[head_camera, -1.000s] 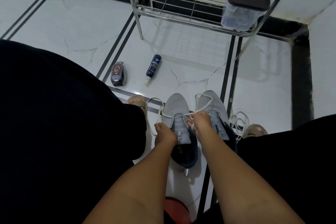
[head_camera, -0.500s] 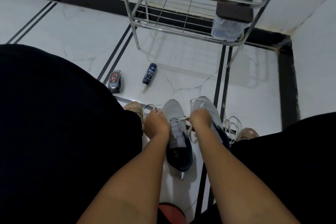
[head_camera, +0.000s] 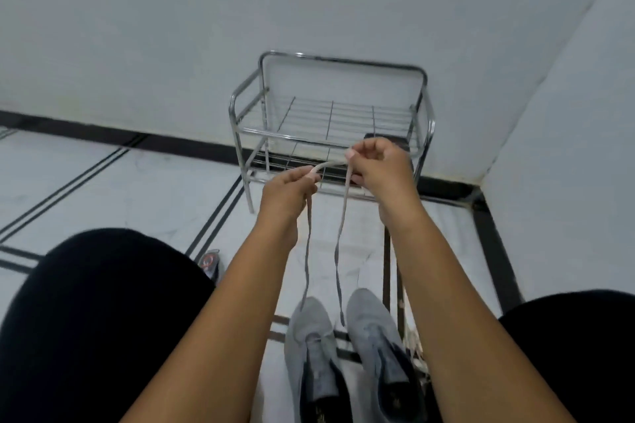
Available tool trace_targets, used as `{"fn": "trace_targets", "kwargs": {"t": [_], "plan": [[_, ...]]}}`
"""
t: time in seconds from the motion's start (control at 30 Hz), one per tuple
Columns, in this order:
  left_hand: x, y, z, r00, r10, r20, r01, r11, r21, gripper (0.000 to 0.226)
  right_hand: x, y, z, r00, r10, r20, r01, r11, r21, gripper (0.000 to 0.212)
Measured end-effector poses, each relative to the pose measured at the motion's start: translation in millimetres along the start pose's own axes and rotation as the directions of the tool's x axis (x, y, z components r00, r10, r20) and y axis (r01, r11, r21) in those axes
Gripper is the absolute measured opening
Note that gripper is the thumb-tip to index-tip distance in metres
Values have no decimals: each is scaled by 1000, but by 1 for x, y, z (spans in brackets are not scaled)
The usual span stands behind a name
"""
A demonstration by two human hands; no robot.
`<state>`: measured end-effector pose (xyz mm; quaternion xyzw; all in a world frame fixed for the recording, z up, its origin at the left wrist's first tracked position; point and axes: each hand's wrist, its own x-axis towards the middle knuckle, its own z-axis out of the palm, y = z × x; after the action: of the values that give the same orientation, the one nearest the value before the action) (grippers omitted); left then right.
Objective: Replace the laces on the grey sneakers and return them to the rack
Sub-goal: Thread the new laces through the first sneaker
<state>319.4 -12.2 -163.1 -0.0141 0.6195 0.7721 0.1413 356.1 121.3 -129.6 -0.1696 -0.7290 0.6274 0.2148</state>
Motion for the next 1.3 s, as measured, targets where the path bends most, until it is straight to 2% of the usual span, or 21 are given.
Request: {"fn": "trace_targets", "kwargs": {"t": [0.07,0.13,0.33,0.73,0.9,0.97,1.03,1.1,1.17,1.2,1.23,1.3], "plan": [[-3,37,6,995,31,97,-22,996,-90,11,3,-37,-8,999,-30,35,29,1000,6,9],[-5,64,10,984,65,164,-50,994,-97,11,5,-63,-14,997,-29,71,29,1000,9,8],[-14,99,11,952,155,265,-193,973,127,12,10,-103,-28,986,-73,149,80,996,-42,10],[-31,96,27,909,340,242,-363,930,54,8,-3,-110,-39,967,-169,188,164,986,42,18],[-30,94,24,911,358,206,-380,921,80,10,-6,-103,-34,976,-162,147,161,987,17,7],[-24,92,26,926,341,160,-359,928,99,10,-2,-91,-31,988,-129,83,127,992,20,6],[-15,71,24,959,277,54,-281,949,140,7,0,-61,-25,1000,-21,23,23,998,-52,7],[-1,50,25,963,256,-79,-230,941,250,6,7,-25,-18,995,95,-15,-96,987,-129,3],[10,11,17,967,195,-165,-119,915,385,17,1,33,-7,969,240,-54,-246,954,-173,7],[17,-19,8,977,144,-160,-48,872,488,19,-8,63,-3,949,307,-71,-315,932,-181,10],[19,-49,-2,988,59,-142,40,793,608,21,-17,96,1,922,375,-91,-386,902,-193,15],[22,-99,-21,971,-148,-187,238,626,742,26,-45,156,4,835,544,-76,-541,791,-287,25]]}}
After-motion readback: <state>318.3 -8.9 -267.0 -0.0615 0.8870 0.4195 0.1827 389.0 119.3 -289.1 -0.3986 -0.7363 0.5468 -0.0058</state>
